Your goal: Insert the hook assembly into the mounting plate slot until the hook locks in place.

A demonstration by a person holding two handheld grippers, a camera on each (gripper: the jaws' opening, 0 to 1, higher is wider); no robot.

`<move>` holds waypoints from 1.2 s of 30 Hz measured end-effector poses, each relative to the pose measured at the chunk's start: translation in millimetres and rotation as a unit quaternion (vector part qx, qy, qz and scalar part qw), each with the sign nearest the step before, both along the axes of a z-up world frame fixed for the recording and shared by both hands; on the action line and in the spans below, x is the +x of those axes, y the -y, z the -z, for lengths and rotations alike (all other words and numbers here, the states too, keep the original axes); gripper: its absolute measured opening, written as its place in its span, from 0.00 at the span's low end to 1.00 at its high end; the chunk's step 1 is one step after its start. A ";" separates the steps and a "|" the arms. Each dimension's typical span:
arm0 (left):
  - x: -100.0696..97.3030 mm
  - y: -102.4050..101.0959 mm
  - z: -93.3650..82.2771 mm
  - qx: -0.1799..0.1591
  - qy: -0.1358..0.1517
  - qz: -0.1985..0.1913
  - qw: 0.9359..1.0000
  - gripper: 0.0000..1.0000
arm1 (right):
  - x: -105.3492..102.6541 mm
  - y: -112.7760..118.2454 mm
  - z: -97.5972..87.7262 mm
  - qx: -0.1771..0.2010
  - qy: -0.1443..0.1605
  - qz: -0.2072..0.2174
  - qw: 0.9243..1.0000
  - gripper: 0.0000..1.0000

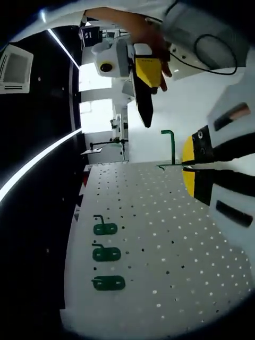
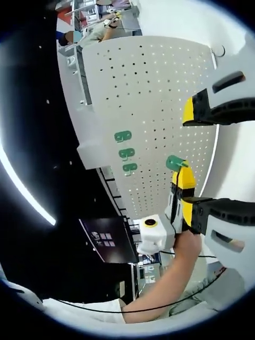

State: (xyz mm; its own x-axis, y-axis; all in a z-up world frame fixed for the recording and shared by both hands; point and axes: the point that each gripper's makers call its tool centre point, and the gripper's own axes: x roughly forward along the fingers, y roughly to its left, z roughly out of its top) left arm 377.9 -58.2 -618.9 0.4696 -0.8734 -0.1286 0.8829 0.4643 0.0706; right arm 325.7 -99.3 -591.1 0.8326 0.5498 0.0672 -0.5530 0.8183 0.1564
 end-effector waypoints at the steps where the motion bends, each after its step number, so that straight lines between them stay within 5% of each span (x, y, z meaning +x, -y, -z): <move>1: 0.2 -0.4 0.5 0.001 0.000 0.000 1.000 0.02 | 1.0 -1.5 0.8 0.002 -0.001 -0.002 1.000 0.50; 36: 2.3 -16.0 -6.7 -0.011 0.003 -0.028 1.000 0.02 | 34.4 -39.4 5.2 0.043 -0.022 -0.017 0.999 0.32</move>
